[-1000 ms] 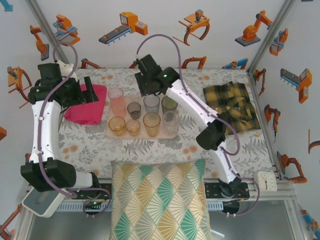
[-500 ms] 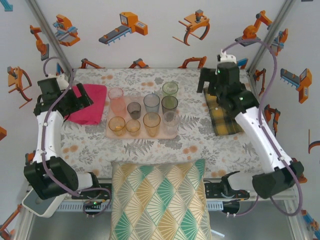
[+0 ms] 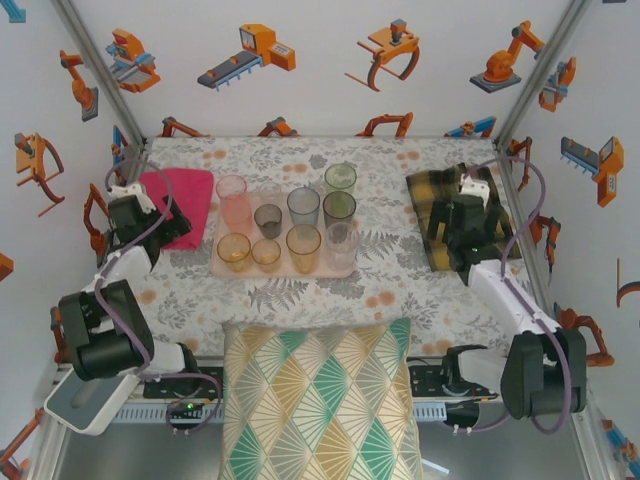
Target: Place the glasses into the tray
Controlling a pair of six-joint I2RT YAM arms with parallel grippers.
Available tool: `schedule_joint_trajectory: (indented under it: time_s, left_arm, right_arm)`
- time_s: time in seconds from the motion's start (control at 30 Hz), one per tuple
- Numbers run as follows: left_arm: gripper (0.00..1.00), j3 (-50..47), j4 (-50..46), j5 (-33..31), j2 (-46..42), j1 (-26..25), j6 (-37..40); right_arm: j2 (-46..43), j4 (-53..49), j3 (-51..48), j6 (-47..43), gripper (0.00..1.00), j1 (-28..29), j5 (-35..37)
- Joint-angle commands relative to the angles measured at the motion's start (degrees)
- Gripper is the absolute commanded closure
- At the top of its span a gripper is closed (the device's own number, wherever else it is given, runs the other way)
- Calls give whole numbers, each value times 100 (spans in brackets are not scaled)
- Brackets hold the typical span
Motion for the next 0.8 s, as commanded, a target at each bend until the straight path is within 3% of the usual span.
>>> schedule_joint_trajectory:
  time_s: [0.0, 0.13, 0.3, 0.6, 0.77]
  left_arm:
    - [3, -114, 1191, 91, 16, -19, -145]
    - [3, -528, 1328, 116, -404, -468, 323]
    - [3, -1417, 2323, -22, -590, -960, 815]
    - [3, -1939, 3789, -684, 140, -1087, 714]
    - [3, -2160, 4502, -933, 494, -1098, 602]
  right_arm:
    - [194, 1261, -222, -74, 1, -88, 41]
    - [334, 2057, -779, -70, 1, -108, 149]
    - [651, 3164, -1384, -45, 1, -208, 140]
    - [1478, 4453, -1553, -487, 1, -387, -457]
    - [1516, 4741, -1710, -354, 1, -389, -176]
